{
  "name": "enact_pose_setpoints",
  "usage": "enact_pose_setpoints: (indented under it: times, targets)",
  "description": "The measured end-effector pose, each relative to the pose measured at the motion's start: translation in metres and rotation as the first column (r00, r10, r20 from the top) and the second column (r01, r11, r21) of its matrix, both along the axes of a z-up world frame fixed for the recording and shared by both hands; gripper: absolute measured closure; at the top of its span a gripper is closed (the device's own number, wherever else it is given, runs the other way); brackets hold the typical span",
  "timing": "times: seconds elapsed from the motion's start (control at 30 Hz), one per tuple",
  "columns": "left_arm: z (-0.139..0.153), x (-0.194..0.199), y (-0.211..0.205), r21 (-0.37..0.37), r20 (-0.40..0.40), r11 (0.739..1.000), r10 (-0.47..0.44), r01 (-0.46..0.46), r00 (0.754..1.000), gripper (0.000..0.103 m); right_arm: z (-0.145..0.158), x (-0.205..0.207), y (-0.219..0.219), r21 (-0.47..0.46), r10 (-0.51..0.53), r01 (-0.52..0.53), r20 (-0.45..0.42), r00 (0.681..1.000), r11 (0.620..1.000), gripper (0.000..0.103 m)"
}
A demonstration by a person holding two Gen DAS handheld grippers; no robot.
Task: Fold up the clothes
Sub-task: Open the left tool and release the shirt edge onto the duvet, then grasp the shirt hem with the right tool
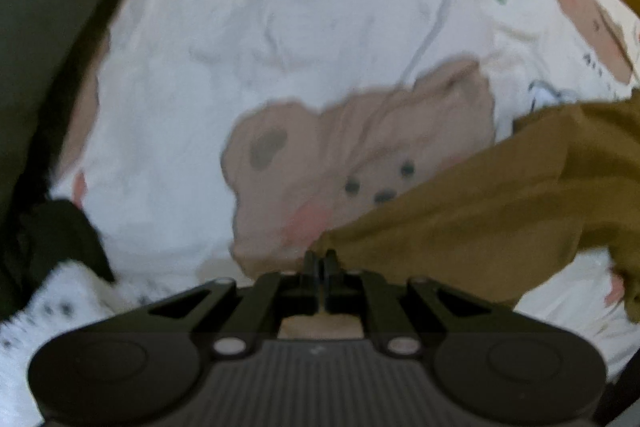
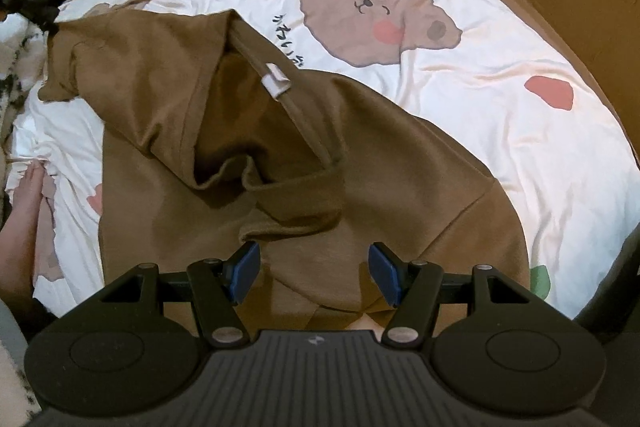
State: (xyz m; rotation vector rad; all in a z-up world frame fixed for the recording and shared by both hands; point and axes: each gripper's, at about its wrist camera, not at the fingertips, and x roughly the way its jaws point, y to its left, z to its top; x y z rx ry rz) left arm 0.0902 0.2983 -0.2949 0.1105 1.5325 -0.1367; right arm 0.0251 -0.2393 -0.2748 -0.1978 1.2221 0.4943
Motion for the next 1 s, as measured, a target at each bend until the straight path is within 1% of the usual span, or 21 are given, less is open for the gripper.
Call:
enact_pose_setpoints:
  times: [0.03,0.1,0.17,0.23,0.33,0.47,0.6,0.7,0.83,0.93,1.0]
  targets:
    - [-0.006,-0.003,-0.001,-0.01,-0.018,1.0,-0.004,0.004,1.0,0.1,-0.001,0.001,0.0,-0.003,0.0,0.0,-0.002,1.0,1.0,0.038]
    - [-0.009,-0.006,-0.004,-0.011,-0.016,1.0,0.002,-0.002,1.0,0.095,-0.001,0.003,0.0,-0.007,0.0,0.0,-0.003,1.0,1.0,0.038]
    - [-0.005,-0.004,-0.005,-0.007,0.008,1.0,0.01,-0.01,1.0,0.088,-0.001,0.004,-0.002,-0.013,-0.004,0.004,-0.001,1.0,1.0,0.038]
    - [0.007,0.003,-0.006,-0.03,0.056,0.999,0.012,-0.011,0.998,0.085,-0.002,0.006,-0.005,-0.019,-0.008,0.008,0.002,1.0,1.0,0.038]
    - [0.026,0.016,-0.005,-0.064,0.126,0.998,0.027,-0.019,0.992,0.085,-0.001,0.005,-0.014,-0.032,-0.009,0.01,0.016,1.0,0.999,0.038]
    - [0.043,0.029,-0.012,-0.11,0.177,0.994,0.036,-0.016,0.983,0.084,0.001,0.005,-0.028,-0.029,-0.03,0.031,0.044,0.999,0.999,0.038]
    - [0.044,0.04,-0.026,-0.157,0.19,0.987,0.048,-0.017,0.981,0.084,0.003,0.006,-0.038,-0.03,-0.036,0.038,0.064,0.997,0.999,0.038]
    - [0.041,0.048,-0.04,-0.174,0.2,0.985,0.023,0.013,0.98,0.084,0.001,0.004,-0.041,-0.032,-0.031,0.033,0.068,0.997,0.999,0.038]
    - [0.036,0.056,-0.06,-0.201,0.199,0.978,-0.017,0.058,0.98,0.084,-0.01,-0.005,-0.041,-0.035,0.019,-0.017,0.05,0.999,0.999,0.039]
    - [0.031,0.059,-0.078,-0.225,0.196,0.969,-0.054,0.098,0.979,0.079,-0.016,-0.011,-0.039,-0.028,0.057,-0.056,0.039,0.998,0.998,0.039]
    - [0.027,0.061,-0.09,-0.239,0.191,0.963,-0.077,0.122,0.979,0.078,-0.019,-0.015,-0.037,-0.031,0.083,-0.081,0.038,0.996,0.996,0.039]
